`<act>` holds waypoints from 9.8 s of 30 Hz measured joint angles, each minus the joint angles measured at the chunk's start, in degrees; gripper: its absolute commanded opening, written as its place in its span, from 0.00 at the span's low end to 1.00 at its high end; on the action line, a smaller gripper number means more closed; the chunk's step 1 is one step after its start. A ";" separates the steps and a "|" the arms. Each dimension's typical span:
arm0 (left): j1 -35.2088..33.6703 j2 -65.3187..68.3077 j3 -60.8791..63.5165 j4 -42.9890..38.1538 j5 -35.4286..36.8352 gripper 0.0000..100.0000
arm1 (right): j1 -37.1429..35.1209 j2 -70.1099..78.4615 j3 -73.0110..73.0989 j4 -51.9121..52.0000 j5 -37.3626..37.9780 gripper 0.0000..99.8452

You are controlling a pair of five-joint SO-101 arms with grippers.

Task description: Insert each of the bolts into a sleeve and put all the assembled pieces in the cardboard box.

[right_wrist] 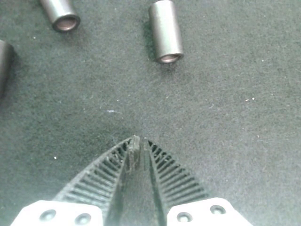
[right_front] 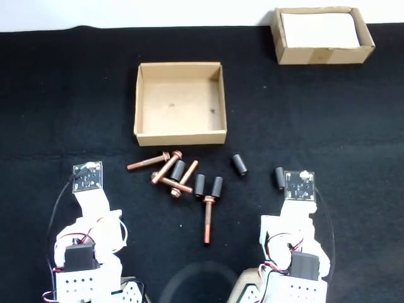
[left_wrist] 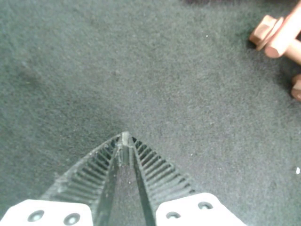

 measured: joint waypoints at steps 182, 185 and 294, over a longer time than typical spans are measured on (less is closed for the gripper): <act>6.24 52.31 -20.04 -42.11 10.11 0.01 | -4.31 94.68 -59.69 -14.86 2.29 0.18; 6.07 52.31 -20.04 -42.11 10.11 0.01 | -4.92 95.74 -58.55 -15.74 2.29 0.18; 5.36 52.31 -18.29 -44.84 10.20 0.01 | -9.49 126.95 -89.58 4.92 7.82 0.01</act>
